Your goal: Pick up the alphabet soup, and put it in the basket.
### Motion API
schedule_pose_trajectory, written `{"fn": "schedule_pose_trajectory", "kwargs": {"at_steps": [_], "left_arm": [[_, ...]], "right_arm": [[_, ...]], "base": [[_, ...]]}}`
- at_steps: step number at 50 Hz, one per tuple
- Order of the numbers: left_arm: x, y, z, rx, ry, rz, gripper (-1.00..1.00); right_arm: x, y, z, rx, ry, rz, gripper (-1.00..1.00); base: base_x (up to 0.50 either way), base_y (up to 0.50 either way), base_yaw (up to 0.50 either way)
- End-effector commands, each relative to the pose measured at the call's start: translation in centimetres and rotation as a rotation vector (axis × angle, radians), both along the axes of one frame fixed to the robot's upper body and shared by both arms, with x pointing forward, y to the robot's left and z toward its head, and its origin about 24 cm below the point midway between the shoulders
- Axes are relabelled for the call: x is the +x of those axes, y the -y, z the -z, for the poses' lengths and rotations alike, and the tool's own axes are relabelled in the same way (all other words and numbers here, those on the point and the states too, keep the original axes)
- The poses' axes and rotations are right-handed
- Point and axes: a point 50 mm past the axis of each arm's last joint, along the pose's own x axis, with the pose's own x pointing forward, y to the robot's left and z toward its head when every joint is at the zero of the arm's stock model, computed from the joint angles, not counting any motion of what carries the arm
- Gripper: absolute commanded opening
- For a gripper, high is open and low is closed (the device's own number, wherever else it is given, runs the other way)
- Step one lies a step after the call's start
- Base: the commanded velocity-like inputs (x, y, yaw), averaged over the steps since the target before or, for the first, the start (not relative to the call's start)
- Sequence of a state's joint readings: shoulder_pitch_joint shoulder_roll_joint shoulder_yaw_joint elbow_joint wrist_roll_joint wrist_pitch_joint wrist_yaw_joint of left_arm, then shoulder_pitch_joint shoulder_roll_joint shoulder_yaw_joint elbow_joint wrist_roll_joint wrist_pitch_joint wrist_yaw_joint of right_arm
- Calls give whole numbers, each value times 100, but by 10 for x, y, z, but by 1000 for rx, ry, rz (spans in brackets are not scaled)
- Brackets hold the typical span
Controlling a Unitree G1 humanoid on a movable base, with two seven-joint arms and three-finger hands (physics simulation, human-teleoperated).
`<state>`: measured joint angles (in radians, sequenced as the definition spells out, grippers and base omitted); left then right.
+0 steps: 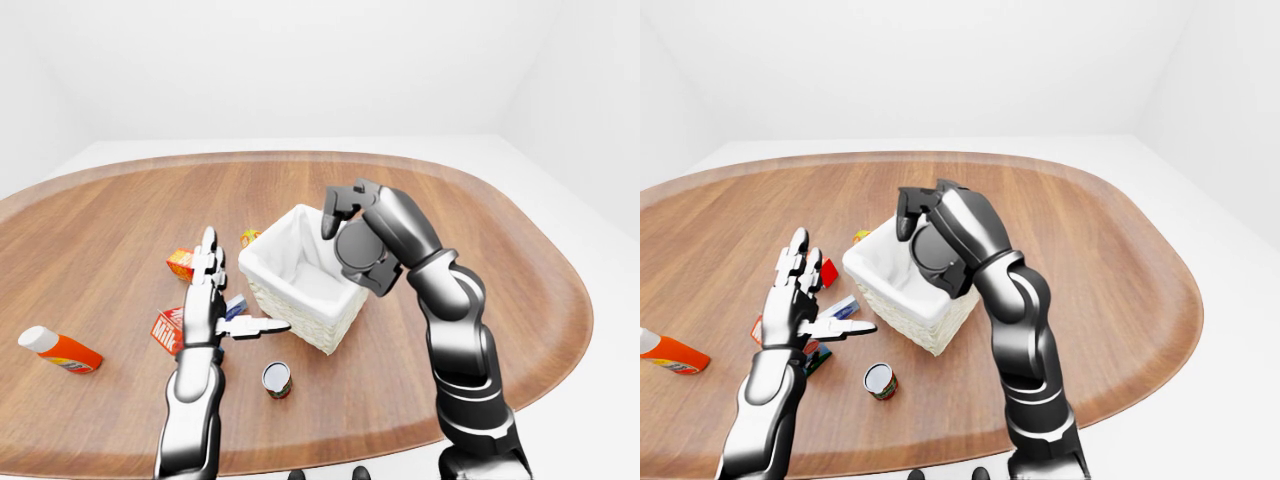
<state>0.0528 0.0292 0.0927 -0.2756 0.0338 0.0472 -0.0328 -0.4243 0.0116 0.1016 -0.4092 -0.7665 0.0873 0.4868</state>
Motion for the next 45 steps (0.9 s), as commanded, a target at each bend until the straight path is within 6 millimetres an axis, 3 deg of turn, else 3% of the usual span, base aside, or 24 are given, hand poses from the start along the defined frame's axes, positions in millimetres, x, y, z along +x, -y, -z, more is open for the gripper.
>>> {"fn": "schedule_pose_trajectory", "kwargs": {"at_steps": [1, 13, 26, 45], "left_arm": [[1, 0, 2, 2, -2, 1, 100], [1, 0, 1, 0, -3, 1, 100], [1, 0, 2, 0, -4, 1, 100], [1, 0, 1, 1, -3, 1, 100]], "right_arm": [[33, -3, -9, 86, -27, -18, -100], [66, -9, -4, 150, -117, -20, -100], [82, -14, 3, 158, -188, -12, -100], [106, -17, 34, 227, -368, 17, -100]], "base": [[0, 0, 0], [0, 0, 0], [0, 0, 0], [0, 0, 0]]}}
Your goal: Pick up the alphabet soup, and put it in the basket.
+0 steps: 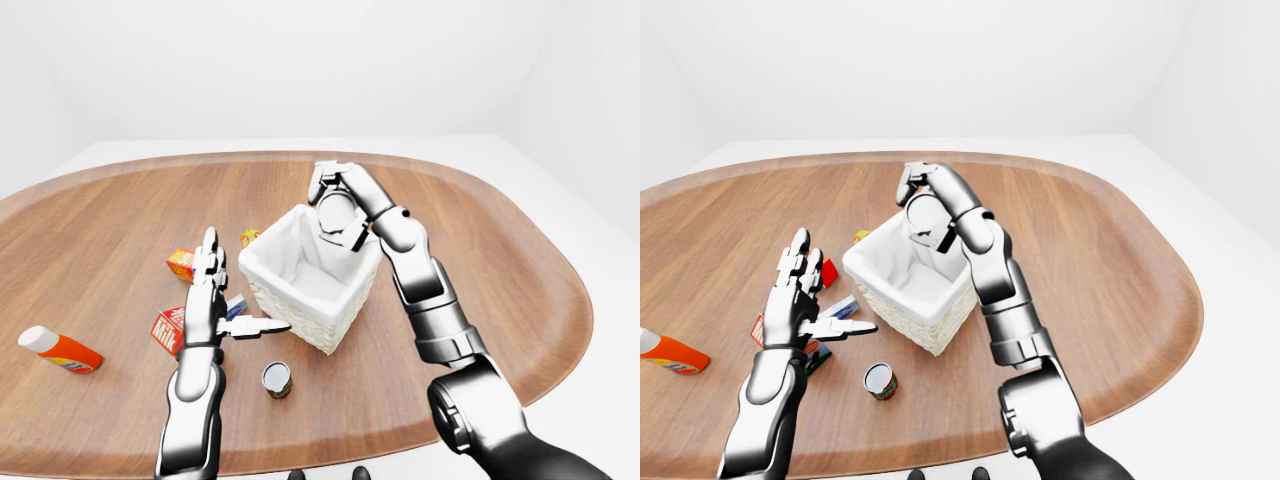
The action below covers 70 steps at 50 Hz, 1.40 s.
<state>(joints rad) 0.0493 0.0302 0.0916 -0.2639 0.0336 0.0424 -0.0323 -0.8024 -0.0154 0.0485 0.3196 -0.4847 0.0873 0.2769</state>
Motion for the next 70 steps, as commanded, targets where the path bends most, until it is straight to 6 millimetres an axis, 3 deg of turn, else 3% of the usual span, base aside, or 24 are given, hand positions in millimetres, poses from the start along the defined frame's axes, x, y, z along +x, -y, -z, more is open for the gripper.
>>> {"fn": "schedule_pose_trajectory", "kwargs": {"at_steps": [1, 21, 34, 70], "left_arm": [[0, 0, 0, 1, 1, 0, 100], [1, 0, 2, 3, -2, 1, 100], [1, 1, 3, 4, -4, 2, 100], [1, 0, 1, 4, -3, 1, 100]], "right_arm": [[11, 0, 14, 76, -103, 5, -100], [20, -1, 30, 155, -203, 18, -100], [21, -9, 32, 138, -217, 7, -100], [24, -21, 68, 48, -370, 22, -100]], "base": [[0, 0, 0], [0, 0, 0], [0, 0, 0], [0, 0, 0]]}}
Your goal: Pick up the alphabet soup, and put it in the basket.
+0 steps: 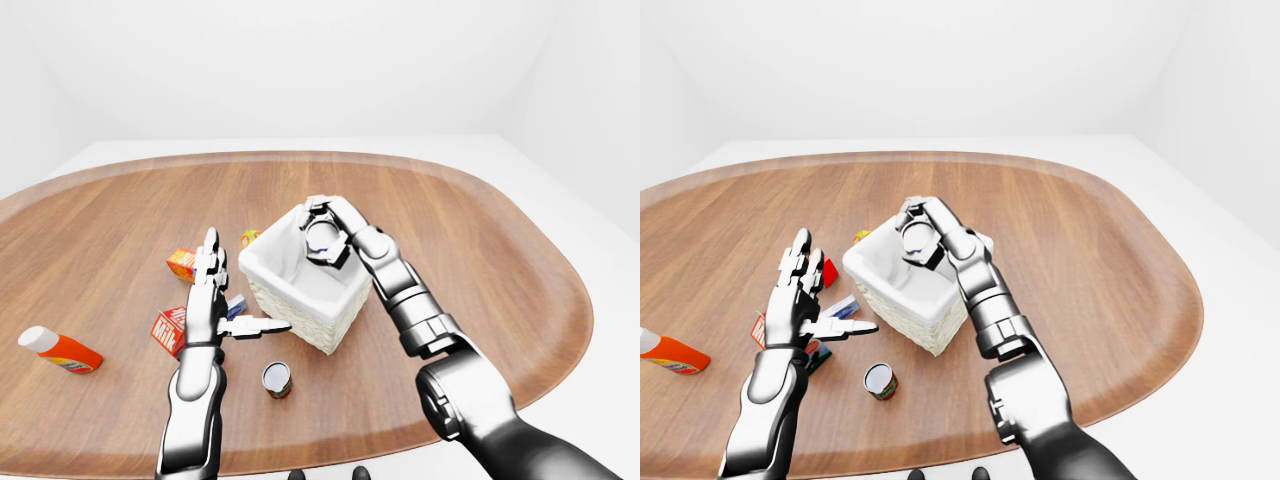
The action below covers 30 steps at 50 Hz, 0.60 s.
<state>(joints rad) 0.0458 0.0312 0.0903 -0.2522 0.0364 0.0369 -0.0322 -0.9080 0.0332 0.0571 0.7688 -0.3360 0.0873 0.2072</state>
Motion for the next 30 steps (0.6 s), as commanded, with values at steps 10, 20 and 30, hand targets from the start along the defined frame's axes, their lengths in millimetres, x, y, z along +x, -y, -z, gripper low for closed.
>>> {"fn": "schedule_pose_trajectory", "kwargs": {"at_steps": [10, 20, 30], "left_arm": [[1, 0, 0, 0, 0, 0, 100], [1, 0, 1, 0, -1, 0, 100], [1, 0, 1, 0, -1, 0, 100]], "right_arm": [[2, -1, 10, -29, -43, 20, -100], [2, 0, 10, -32, -44, 21, -100], [3, 0, 10, -35, -45, 21, 100]], "base": [[0, 0, 0], [0, 0, 0], [0, 0, 0]]}}
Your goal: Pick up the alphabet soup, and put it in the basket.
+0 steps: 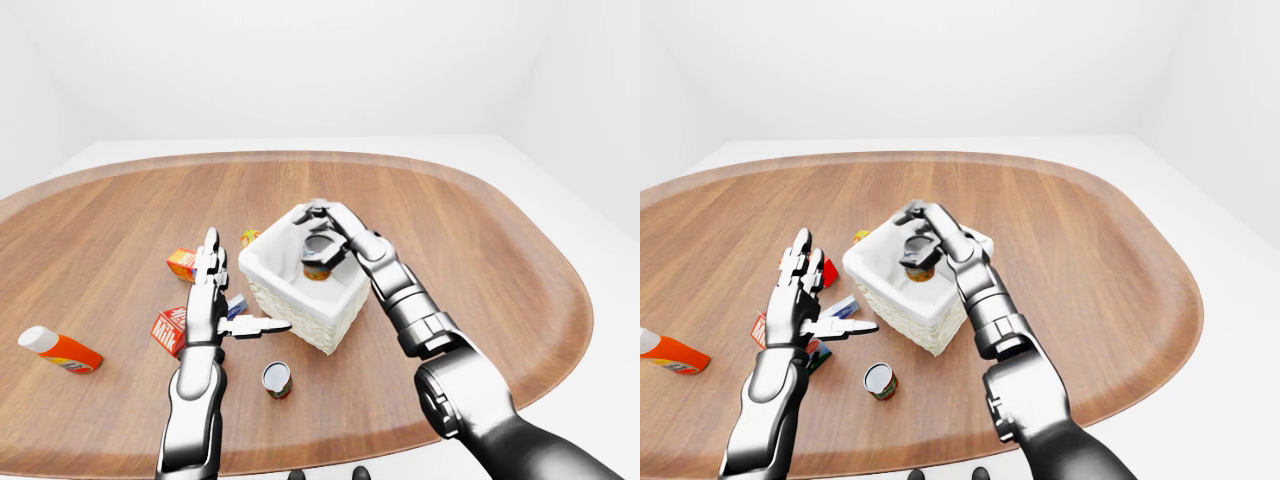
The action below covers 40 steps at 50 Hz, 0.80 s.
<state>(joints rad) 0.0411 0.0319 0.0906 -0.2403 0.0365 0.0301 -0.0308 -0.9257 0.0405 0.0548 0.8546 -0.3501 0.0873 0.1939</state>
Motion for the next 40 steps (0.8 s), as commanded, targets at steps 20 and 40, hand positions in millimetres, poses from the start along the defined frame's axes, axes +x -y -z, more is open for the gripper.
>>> {"fn": "schedule_pose_trajectory", "kwargs": {"at_steps": [20, 40], "left_arm": [[0, 0, 0, 0, 0, 1, 100], [0, 0, 2, 1, -1, 1, 100]], "right_arm": [[1, 1, 1, -10, -3, 9, 100], [1, 2, -3, 0, 17, 16, 100]], "base": [[0, 0, 0], [0, 0, 0]]}}
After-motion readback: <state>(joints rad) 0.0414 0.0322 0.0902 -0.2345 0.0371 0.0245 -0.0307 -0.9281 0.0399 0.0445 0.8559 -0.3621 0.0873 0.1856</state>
